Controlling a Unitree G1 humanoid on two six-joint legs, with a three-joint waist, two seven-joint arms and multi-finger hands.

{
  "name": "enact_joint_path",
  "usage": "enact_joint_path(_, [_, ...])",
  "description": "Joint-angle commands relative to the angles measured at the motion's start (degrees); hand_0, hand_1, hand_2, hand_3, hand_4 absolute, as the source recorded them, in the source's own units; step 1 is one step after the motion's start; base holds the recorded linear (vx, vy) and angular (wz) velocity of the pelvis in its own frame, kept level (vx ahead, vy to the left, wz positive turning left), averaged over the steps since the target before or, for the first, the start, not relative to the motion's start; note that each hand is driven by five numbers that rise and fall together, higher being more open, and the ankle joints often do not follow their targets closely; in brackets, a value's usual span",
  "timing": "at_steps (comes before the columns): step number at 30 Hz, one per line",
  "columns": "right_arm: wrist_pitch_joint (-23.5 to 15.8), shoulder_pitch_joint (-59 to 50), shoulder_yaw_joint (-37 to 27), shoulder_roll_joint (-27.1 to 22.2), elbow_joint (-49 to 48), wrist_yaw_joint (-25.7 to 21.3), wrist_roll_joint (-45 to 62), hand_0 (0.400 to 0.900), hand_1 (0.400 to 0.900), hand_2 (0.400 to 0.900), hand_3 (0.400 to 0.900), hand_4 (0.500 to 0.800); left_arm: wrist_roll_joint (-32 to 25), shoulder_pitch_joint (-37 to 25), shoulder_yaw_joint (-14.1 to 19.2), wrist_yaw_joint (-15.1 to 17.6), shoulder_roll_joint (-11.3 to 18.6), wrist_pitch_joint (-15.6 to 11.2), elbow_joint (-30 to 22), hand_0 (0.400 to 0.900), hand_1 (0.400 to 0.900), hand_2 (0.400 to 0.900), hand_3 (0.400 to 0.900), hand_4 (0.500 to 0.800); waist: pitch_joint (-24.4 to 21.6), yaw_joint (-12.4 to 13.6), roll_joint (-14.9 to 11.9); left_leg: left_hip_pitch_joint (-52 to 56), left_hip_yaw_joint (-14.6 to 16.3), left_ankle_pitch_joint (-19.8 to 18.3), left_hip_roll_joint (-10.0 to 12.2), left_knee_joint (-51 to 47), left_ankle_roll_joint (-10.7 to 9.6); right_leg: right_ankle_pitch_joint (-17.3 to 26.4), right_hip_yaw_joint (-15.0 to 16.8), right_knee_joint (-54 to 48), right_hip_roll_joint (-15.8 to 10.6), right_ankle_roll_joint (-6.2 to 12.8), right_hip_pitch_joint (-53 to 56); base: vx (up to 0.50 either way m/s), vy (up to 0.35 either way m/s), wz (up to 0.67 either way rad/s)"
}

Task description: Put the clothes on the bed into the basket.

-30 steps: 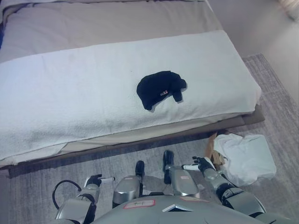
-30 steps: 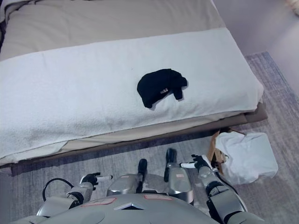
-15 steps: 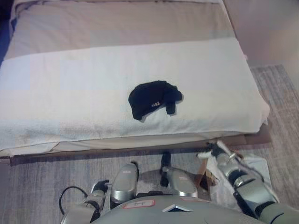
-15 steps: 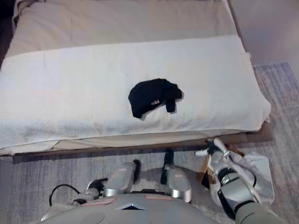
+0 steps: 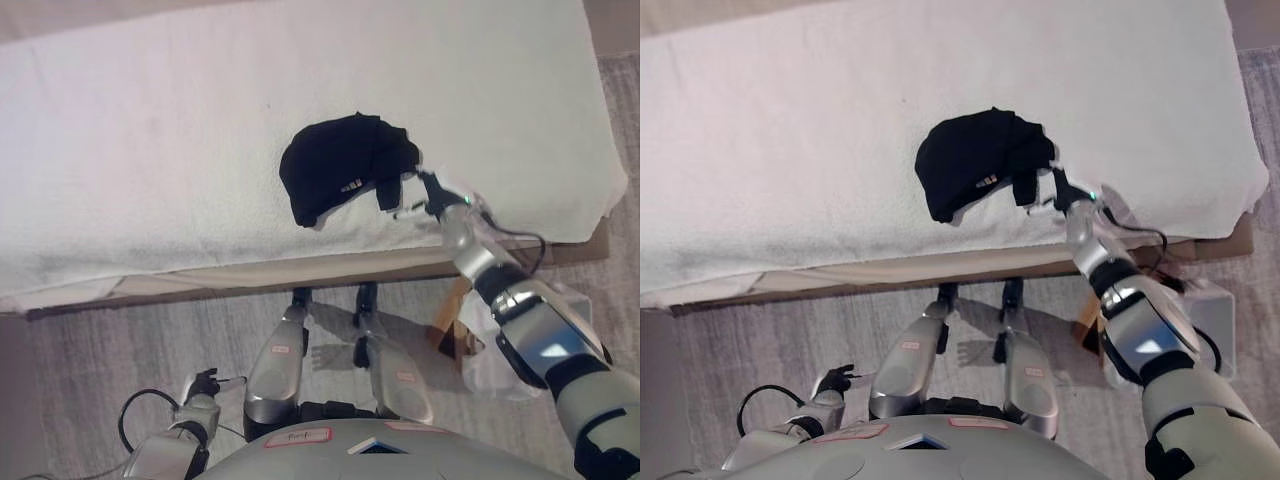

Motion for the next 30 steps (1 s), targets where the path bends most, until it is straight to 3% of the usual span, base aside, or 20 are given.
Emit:
enact_joint_path(1, [-0.74,-12.59,3.93,-1.32,2.73,-2.86,-3.31,0.9,0.9,0.9,0.9,0.8,-3.28,-0.66,-2.62,2.07,1.61,0.2,2.76,0.9,0.9,0.9,0.9,0.8,1.56,2.09,-0.25,0.17,-2.13,5.04,0.47,-4.78,0.61,-1.37,0.53,4.28,-0.69,1.2,0.38,0.01,-0.011,0.16])
enact_joint_path(10, [-0.16,-24.59,8.59,3.91,11.58,-3.14,-3.54,0.9,0.9,0.9,0.9,0.8,-6.76,-4.06,-5.07,2.64,3.11,-0.17,2.12,0.9,0.9,0.9,0.9,0.8,5.04,4.74,-0.6,-3.88,-5.38,5.78,-0.06,-3.38,0.68,-2.88,-2.67,7.48,-0.77,0.82,-2.8,0.0,-0.025,0.24])
enact_joint_path(20, [-0.72,-29.86,9.6,0.82,13.92,-2.48,-0.4,0.9,0.9,0.9,0.9,0.8,-10.28,-5.82,-6.85,2.14,3.0,-0.87,0.0,0.9,0.9,0.9,0.9,0.8,8.32,8.01,1.16,-11.21,-10.48,6.33,-2.01,0.92,0.3,-5.38,-7.55,11.9,-2.12,0.33,-7.67,-0.01,-0.042,0.35])
enact_joint_path(30, [-0.82,-30.55,9.08,0.95,15.68,0.04,3.86,0.9,0.9,0.9,0.9,0.8,-12.21,-6.77,-8.08,1.4,2.84,-1.1,-1.55,0.9,0.9,0.9,0.9,0.8,10.27,9.33,3.48,-14.74,-12.16,6.53,-3.53,3.51,0.2,-7.76,-8.99,16.5,-3.01,-0.28,-11.2,-0.01,0.0,0.13])
